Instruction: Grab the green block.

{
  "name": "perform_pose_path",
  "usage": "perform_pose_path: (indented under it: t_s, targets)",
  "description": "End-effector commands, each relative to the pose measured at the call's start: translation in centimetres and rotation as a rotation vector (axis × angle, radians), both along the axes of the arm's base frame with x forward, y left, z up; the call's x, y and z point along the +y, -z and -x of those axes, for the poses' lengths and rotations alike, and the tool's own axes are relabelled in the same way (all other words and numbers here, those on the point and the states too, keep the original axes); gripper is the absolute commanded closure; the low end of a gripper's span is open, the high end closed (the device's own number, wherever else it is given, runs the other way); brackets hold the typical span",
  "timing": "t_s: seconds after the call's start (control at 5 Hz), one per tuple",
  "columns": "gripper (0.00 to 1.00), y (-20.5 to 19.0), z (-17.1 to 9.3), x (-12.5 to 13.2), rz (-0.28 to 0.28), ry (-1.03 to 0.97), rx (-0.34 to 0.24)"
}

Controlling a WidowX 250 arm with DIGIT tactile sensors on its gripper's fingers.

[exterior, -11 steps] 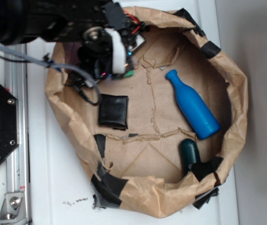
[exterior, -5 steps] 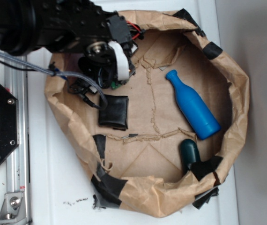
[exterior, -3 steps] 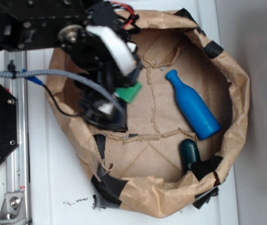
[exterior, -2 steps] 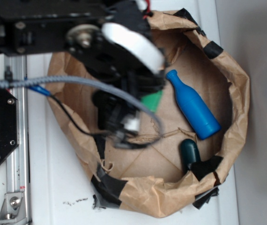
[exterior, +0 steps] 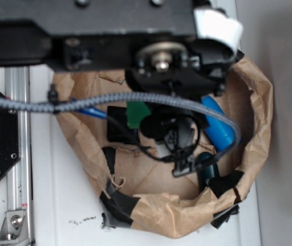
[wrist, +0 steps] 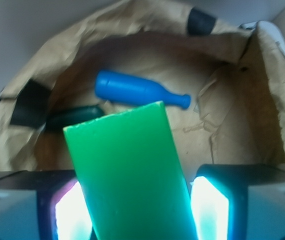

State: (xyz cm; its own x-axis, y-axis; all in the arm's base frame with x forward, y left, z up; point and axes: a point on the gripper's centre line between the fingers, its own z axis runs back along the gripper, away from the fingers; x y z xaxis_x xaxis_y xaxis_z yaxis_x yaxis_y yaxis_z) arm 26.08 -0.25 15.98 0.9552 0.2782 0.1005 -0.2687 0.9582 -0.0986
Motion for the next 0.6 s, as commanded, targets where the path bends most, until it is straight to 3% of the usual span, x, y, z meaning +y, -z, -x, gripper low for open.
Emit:
perform_pose_path:
  t_s: [0.0, 0.2, 0.4]
  targets:
    - [1.00, -0.60, -1.48, 0.17, 0.022, -0.015, -0.052]
    - [1.00, -0.58, -1.38, -0.03, -0.007, -0.028, -0.063]
    - [1.00, -0.19, -0.92, -0.03, 0.013, -0.038, -0.060]
